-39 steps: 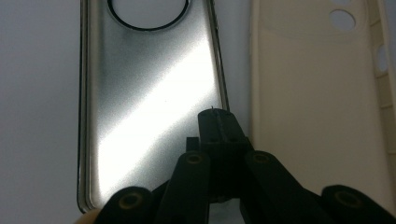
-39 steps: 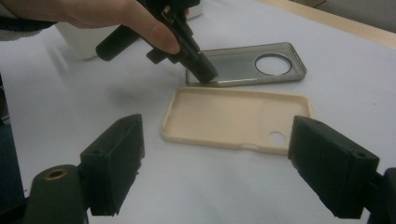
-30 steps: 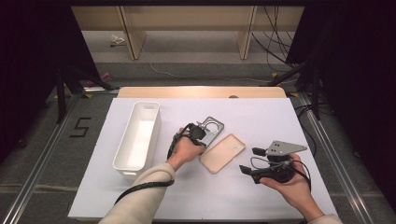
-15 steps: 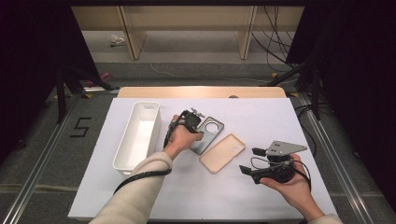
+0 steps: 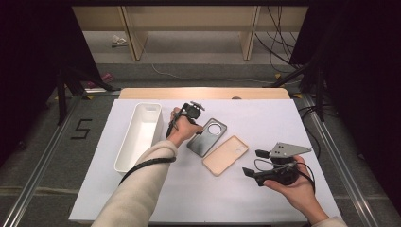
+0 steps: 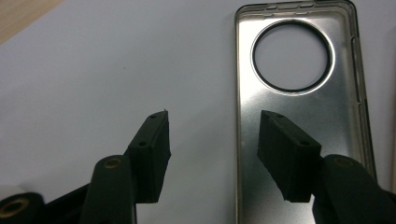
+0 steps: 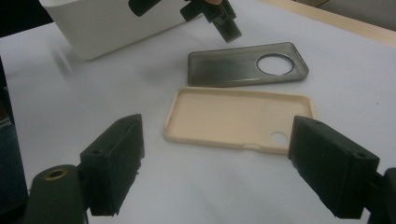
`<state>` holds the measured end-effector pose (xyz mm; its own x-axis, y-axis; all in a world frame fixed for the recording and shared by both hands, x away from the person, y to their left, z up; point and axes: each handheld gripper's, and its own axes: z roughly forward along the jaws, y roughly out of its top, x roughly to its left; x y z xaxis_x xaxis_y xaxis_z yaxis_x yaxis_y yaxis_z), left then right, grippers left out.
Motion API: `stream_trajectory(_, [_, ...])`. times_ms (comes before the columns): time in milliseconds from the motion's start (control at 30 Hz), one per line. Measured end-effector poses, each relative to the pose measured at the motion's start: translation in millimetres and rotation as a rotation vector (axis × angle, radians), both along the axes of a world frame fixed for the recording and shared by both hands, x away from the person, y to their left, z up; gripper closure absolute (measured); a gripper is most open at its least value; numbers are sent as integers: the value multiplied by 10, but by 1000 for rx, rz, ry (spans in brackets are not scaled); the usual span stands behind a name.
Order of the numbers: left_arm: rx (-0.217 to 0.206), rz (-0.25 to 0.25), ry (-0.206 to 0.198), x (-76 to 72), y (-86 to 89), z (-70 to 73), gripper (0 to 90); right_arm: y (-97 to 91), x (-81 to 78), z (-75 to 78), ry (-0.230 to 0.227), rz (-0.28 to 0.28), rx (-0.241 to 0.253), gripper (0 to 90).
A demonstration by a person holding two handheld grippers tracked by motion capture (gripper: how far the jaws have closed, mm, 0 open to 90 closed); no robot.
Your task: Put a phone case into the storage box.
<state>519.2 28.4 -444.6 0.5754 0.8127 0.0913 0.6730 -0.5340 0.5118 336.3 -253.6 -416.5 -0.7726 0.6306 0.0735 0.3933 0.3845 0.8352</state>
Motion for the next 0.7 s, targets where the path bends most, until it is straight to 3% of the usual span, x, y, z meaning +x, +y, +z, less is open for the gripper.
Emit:
stream_trajectory(333, [89,-56,50,-3,-29,-19,523,-1,1,-1,1,-2,1,193])
stream_trajectory(533, [119,-73,106,-19,-16,-34,562,0,1,0,1,-2,1,193])
stream_trajectory(700, [141,-85,127,-16,-19,-43,589,0,3,-2,1,-4,1,193])
